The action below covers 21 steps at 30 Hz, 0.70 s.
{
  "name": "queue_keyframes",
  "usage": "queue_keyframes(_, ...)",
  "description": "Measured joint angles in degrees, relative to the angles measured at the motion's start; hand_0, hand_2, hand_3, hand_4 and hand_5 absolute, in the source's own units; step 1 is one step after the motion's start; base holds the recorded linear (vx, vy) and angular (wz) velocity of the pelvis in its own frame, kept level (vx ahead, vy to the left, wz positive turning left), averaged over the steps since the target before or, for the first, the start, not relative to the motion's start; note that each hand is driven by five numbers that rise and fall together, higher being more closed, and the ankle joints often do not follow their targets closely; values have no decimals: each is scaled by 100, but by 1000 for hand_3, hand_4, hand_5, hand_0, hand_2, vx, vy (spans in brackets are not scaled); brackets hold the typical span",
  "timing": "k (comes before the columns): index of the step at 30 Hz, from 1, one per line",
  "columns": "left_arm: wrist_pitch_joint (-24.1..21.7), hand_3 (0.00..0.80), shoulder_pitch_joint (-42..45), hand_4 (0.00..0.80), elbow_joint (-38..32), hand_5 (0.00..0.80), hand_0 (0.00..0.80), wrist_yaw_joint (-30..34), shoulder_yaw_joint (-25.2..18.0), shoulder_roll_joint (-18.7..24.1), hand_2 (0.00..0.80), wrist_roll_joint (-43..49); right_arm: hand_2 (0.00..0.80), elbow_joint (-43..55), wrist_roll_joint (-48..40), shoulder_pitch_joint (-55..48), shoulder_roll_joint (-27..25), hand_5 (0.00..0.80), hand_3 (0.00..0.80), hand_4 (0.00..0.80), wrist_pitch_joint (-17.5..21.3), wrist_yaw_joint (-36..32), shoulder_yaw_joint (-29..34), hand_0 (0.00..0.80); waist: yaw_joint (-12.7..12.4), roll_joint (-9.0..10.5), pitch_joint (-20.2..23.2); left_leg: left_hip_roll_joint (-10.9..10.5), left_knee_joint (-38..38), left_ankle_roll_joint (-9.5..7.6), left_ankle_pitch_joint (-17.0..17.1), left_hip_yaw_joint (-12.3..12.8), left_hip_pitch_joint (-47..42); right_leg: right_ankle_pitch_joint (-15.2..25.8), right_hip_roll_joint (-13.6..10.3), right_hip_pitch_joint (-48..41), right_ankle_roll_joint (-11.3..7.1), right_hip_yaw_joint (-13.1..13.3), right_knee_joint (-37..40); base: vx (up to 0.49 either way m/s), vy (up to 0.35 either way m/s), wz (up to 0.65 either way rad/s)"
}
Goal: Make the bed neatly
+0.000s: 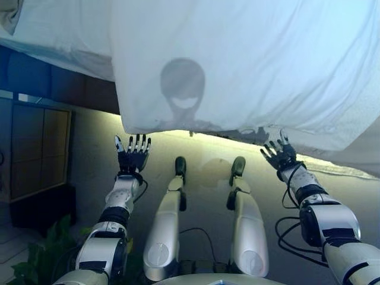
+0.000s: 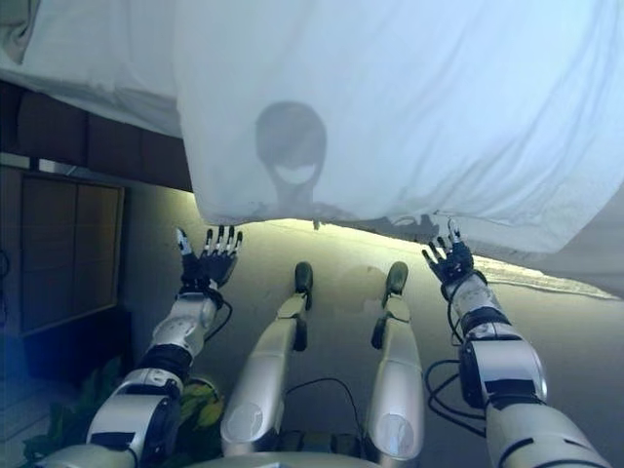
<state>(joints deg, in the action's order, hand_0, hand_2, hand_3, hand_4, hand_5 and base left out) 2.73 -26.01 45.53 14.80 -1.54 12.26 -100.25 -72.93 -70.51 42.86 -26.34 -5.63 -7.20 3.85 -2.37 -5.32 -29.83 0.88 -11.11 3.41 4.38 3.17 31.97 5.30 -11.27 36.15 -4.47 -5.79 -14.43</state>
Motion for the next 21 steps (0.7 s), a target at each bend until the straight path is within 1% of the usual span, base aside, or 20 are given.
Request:
queue_keyframes(3, -40, 0, 6, 0, -208, 0, 0, 68, 39, -60, 0, -78, 0, -4, -45, 72, -192, 0, 0, 0, 4, 193, 1, 0, 9, -86, -3, 0, -136, -5, -35, 74, 200, -43, -3, 270, -13, 102, -176, 23, -14, -11)
queue_keyframes(6, -80, 0, 59, 0, -369, 0, 0, 184, 41, -102, 0, -253, 0, -3, -216, 126, -357, 0, 0, 0, 32, 195, 6, 0, 7, -134, -3, -6, -269, -7, -74, 162, 318, -92, -16, 490, 3, 229, -398, 22, -37, -10)
queue_keyframes(8, -89, 0, 67, 0, -488, 0, 0, 265, 83, -98, 0, -307, 0, 5, -320, 152, -476, 0, 0, 0, 73, 171, 66, 0, 13, -194, 1, -8, -342, -4, -81, 167, 387, -138, -26, 596, 27, 253, -525, 28, -52, -2)
queue_keyframes(12, -207, 0, 119, 0, -819, 0, 0, 361, 173, -99, 0, -485, 0, 34, -534, 279, -634, 0, 0, 0, 204, 127, 232, 0, 13, -213, 0, 3, -445, -2, -133, 225, 526, -189, -22, 820, 62, 337, -709, 48, -81, -5)
queue_keyframes(17, -315, 0, 133, 0, -1069, 0, 0, 353, 179, -89, 0, -683, 0, 85, -689, 570, -913, 0, 0, 0, 331, 110, 239, 0, 4, -268, 0, 51, -643, 8, -180, 246, 730, -212, -1, 1022, 99, 348, -851, 24, -104, -3)
queue_keyframes(21, -339, 0, 172, 0, -1330, 0, 0, 328, 179, -17, 0, -684, 0, 229, -696, 872, -1149, 0, 0, 0, 360, 118, 236, 0, -17, -296, -4, 89, -845, 25, -237, 218, 964, -250, 14, 1229, 134, 332, -1029, 3, -123, 3)
